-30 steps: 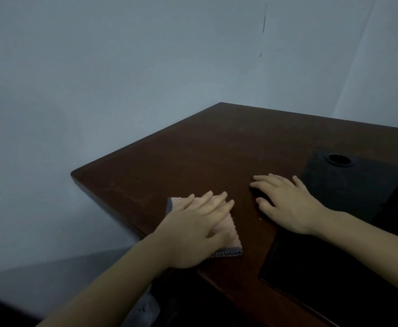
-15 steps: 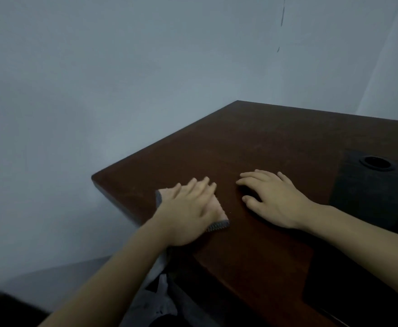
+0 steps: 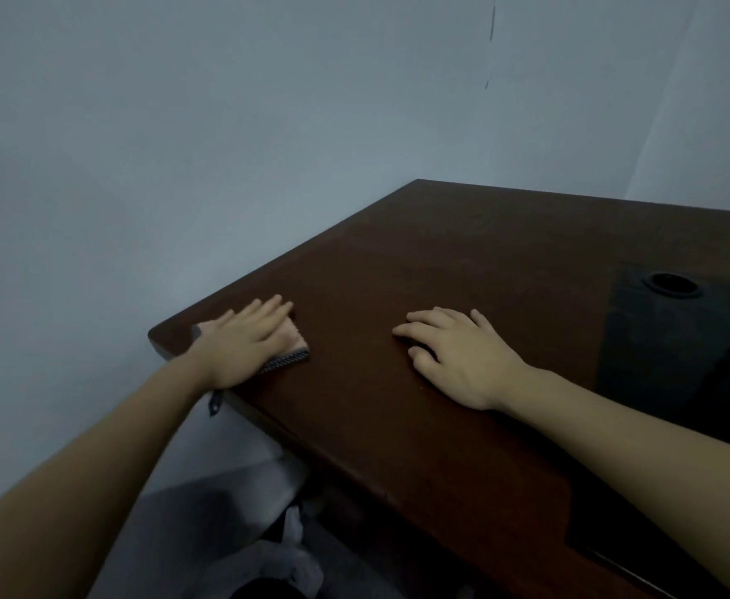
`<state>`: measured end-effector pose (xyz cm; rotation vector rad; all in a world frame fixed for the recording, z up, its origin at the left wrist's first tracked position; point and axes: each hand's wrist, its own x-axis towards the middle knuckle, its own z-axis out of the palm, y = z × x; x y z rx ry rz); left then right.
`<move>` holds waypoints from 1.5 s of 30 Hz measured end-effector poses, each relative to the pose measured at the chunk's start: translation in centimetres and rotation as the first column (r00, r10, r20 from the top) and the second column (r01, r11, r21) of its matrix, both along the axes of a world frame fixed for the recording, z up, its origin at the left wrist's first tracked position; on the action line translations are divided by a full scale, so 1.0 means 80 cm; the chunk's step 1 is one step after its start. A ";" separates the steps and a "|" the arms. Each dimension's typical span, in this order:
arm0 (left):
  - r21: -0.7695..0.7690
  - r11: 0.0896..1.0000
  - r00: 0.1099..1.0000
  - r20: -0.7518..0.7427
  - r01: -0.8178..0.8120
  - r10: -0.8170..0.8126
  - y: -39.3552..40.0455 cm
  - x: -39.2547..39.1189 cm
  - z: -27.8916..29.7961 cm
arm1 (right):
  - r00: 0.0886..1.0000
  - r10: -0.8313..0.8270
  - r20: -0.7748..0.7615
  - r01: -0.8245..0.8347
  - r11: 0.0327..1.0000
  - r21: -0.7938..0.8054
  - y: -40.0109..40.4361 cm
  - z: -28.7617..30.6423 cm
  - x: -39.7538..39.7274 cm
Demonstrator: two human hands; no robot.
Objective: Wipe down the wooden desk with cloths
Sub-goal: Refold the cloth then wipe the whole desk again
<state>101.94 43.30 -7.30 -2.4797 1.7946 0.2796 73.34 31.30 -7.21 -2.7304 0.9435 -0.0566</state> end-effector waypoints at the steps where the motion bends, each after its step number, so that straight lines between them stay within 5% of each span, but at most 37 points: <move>1: -0.003 1.000 1.000 0.006 -0.026 0.026 -0.003 0.010 -0.002 | 1.000 -0.002 0.000 0.002 1.000 -0.002 0.001 0.000 0.001; 13: -0.111 0.954 0.956 -0.064 0.280 -0.288 0.045 -0.048 -0.013 | 1.000 -0.019 -0.002 0.019 0.999 -0.045 0.003 -0.001 0.004; 22: -0.084 0.989 0.985 -0.110 0.123 -0.132 0.013 0.092 0.003 | 0.999 -0.031 0.015 0.032 0.999 -0.032 0.005 0.001 0.003; 35: -0.104 0.914 0.909 -0.109 0.392 -0.403 0.034 0.043 -0.013 | 0.999 -0.033 -0.016 0.032 0.999 -0.028 0.003 0.000 0.004; 45: -0.080 0.971 0.962 -0.141 0.226 -0.235 -0.042 0.113 0.000 | 1.000 -0.031 0.001 0.031 0.999 -0.024 0.002 -0.001 0.002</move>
